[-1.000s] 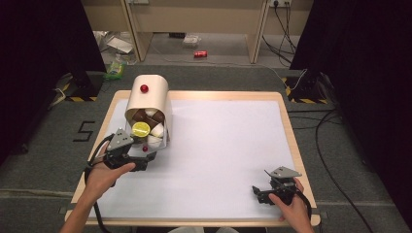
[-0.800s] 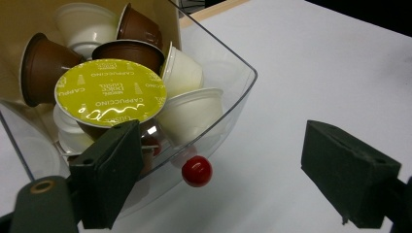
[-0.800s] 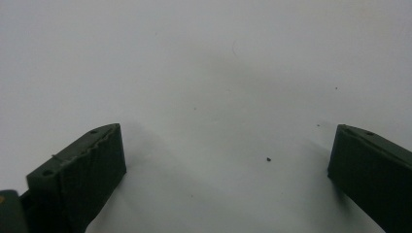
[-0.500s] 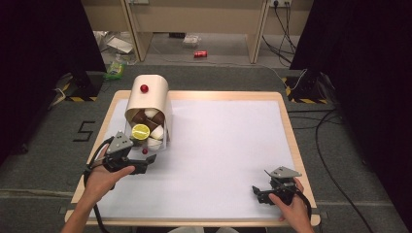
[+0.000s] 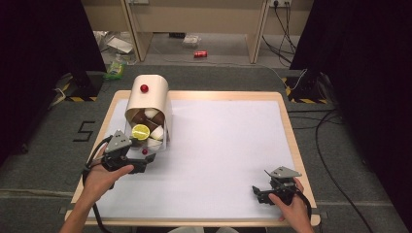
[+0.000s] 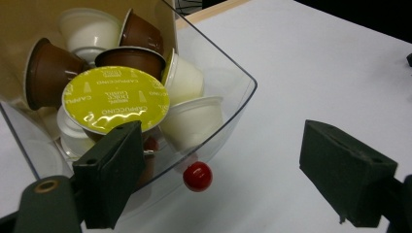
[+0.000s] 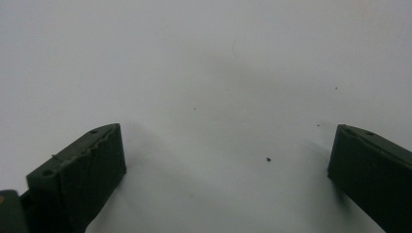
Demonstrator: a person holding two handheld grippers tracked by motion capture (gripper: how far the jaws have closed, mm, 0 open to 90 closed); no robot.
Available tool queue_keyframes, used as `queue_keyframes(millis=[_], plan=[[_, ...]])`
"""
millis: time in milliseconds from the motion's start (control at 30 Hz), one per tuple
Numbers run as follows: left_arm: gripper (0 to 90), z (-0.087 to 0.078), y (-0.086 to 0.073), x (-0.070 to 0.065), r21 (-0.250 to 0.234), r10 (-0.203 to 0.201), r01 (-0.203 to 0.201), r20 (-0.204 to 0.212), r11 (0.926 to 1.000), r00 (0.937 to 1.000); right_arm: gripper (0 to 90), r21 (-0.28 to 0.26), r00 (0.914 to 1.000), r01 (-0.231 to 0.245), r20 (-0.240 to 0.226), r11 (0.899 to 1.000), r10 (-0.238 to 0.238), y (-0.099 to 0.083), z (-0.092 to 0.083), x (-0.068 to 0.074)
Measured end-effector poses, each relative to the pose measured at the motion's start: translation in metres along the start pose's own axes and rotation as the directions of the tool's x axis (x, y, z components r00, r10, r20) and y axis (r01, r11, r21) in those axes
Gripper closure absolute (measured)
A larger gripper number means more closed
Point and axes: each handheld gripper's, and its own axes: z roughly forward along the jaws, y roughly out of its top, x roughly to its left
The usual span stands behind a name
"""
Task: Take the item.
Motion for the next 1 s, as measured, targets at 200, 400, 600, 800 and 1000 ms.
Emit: queue_keyframes(millis=[200, 400, 600, 800, 1000], plan=[[16.1, -0.008, 0.008, 0.005, -0.023, -0.001, 0.001, -0.022, 0.9997, 0.9997, 0.6, 0.000, 1.0000, 0.001, 0.000, 1.000, -0.001, 0.000, 0.000, 0.000], [16.1, -0.012, 0.020, 0.014, -0.038, 0.001, -0.004, -0.056, 0.9993, 0.9984, 0.6, 0.000, 1.0000, 0.000, 0.000, 1.000, 0.000, 0.000, 0.000, 0.000], [17.0, -0.004, 0.030, 0.020, -0.029, 0.004, -0.007, -0.079, 0.9996, 0.9969, 0.6, 0.000, 1.0000, 0.001, 0.000, 1.000, -0.001, 0.000, 0.000, 0.000], [18.1, 0.005, 0.033, 0.027, -0.004, 0.000, -0.001, -0.096, 1.0000, 0.9954, 0.6, 0.000, 1.0000, 0.001, 0.000, 1.000, -0.001, 0.000, 0.000, 0.000], [19.0, 0.013, 0.031, 0.032, 0.017, -0.007, 0.009, -0.105, 0.9998, 0.9944, 0.6, 0.000, 1.0000, 0.001, 0.000, 1.000, -0.001, 0.000, 0.000, 0.000]])
